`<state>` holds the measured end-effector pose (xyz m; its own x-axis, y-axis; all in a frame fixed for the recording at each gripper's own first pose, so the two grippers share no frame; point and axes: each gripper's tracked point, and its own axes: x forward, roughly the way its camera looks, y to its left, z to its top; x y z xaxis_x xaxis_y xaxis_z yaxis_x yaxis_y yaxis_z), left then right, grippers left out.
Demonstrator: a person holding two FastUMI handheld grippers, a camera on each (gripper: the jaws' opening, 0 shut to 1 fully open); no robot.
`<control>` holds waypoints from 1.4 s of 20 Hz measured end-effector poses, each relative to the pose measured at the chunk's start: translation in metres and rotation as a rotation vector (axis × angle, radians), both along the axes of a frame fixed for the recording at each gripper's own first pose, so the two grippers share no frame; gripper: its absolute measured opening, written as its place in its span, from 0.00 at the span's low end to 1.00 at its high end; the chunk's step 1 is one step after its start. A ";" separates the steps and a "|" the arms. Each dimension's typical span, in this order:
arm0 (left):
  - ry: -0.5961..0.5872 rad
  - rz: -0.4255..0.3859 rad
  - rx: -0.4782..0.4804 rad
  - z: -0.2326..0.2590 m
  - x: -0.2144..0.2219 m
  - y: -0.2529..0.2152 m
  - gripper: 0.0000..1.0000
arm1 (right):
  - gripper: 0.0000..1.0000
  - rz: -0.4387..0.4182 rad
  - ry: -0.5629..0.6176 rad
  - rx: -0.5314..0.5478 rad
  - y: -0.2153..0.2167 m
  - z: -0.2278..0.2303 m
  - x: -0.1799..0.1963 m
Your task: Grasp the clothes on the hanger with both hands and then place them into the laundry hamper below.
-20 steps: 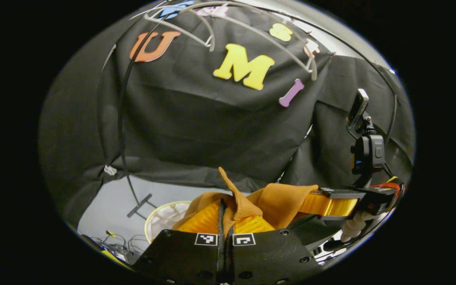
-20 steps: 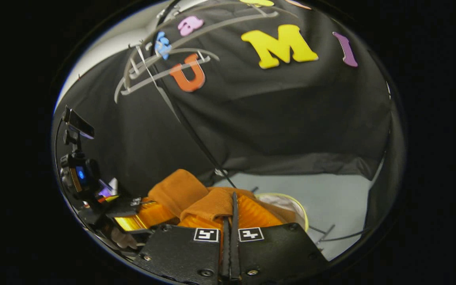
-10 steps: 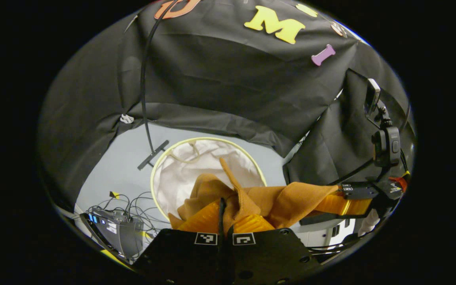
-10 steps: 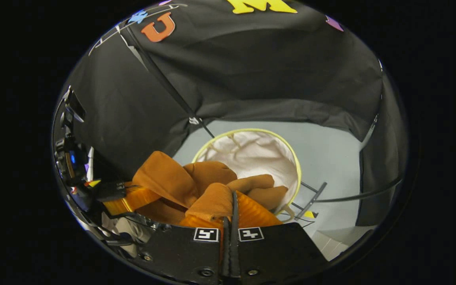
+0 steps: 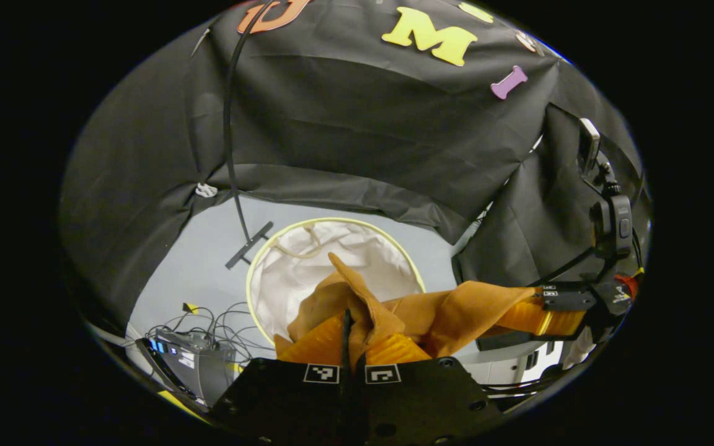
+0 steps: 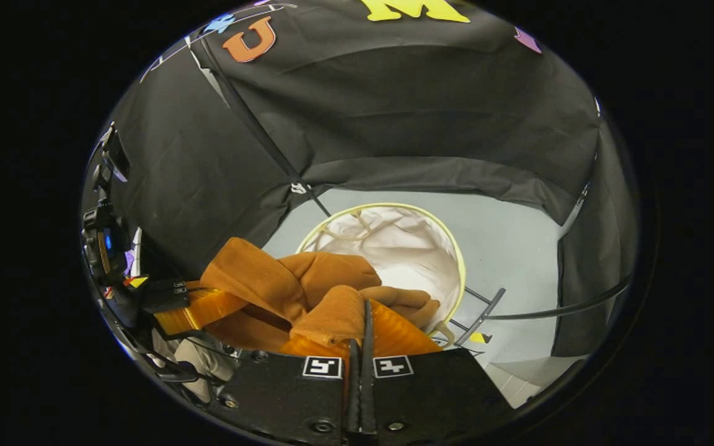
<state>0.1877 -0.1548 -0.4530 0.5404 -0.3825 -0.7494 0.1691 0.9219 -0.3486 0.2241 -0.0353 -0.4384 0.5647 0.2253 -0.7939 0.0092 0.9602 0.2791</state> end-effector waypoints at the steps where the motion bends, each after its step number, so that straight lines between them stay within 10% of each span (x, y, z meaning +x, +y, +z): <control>1: 0.010 0.009 -0.001 0.002 -0.001 0.002 0.04 | 0.07 0.003 0.001 0.003 0.001 0.001 -0.001; 2: 0.023 0.020 -0.004 0.000 -0.001 0.003 0.05 | 0.08 0.003 0.007 0.006 0.001 0.001 -0.002; 6: 0.073 0.083 -0.032 -0.015 -0.005 0.016 1.00 | 0.09 0.011 0.021 0.023 0.005 0.003 -0.008; 13: 0.095 0.129 0.007 -0.025 -0.017 0.037 0.95 | 0.80 0.017 0.018 -0.009 -0.001 0.000 -0.007; 28: -0.069 0.135 0.080 0.053 -0.005 0.074 0.95 | 0.83 -0.057 -0.128 -0.048 -0.017 0.076 -0.007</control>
